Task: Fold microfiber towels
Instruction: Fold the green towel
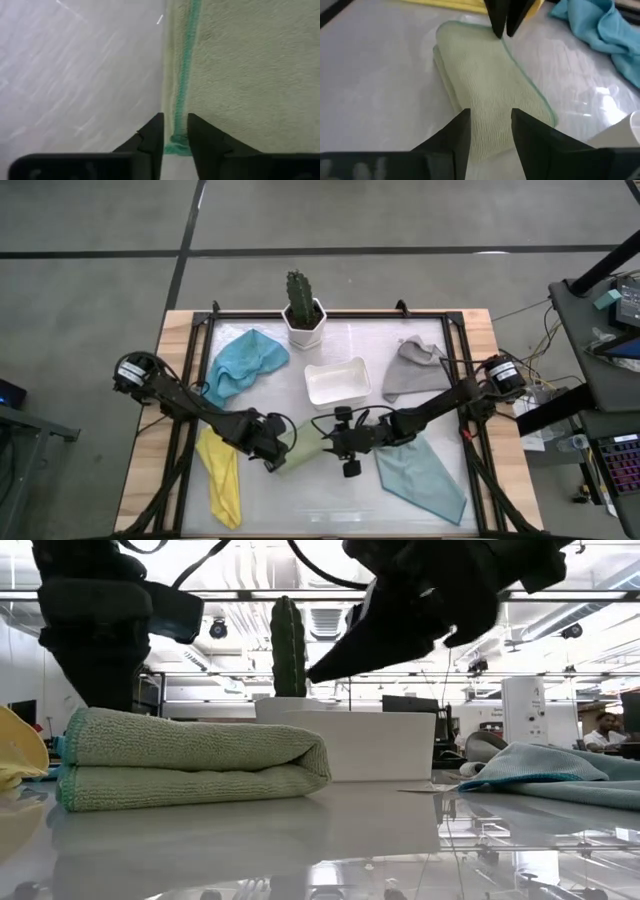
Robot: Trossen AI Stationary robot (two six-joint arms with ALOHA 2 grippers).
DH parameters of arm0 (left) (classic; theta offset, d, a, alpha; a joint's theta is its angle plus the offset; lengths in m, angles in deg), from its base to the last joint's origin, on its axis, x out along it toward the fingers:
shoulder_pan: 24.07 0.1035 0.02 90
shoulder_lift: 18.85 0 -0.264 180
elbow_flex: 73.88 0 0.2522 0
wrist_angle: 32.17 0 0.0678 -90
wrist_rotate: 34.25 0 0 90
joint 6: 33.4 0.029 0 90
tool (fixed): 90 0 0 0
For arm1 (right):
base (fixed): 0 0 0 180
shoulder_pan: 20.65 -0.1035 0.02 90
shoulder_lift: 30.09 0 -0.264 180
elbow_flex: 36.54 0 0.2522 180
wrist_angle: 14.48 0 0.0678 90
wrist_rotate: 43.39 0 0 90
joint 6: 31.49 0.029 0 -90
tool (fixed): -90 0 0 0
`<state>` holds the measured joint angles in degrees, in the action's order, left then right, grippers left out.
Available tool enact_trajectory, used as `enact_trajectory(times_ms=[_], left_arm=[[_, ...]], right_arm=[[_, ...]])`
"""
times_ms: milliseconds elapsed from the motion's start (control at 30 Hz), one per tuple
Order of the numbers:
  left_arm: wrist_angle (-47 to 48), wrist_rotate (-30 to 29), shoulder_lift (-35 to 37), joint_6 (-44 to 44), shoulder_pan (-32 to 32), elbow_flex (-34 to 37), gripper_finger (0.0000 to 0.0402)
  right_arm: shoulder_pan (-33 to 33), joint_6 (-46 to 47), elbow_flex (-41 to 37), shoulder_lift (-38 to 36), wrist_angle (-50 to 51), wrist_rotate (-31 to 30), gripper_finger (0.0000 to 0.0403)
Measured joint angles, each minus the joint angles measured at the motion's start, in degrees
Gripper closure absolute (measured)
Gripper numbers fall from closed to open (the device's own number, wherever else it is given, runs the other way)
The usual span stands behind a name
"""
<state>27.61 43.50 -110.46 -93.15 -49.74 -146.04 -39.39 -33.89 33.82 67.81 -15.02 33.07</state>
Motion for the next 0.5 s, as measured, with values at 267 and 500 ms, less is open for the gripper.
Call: enact_trajectory(times_ms=[267, 500], left_arm=[[3.2, 0.3, 1.3, 0.1, 0.2, -1.4, 0.0258], [7.0, 0.3, 4.8, 2.1, 0.6, -2.9, 0.0256]], right_arm=[[2.2, 0.1, 0.0, 6.3, -12.3, 0.1, 0.0271], [3.2, -0.3, 0.2, 10.3, -16.5, 0.5, 0.0271]])
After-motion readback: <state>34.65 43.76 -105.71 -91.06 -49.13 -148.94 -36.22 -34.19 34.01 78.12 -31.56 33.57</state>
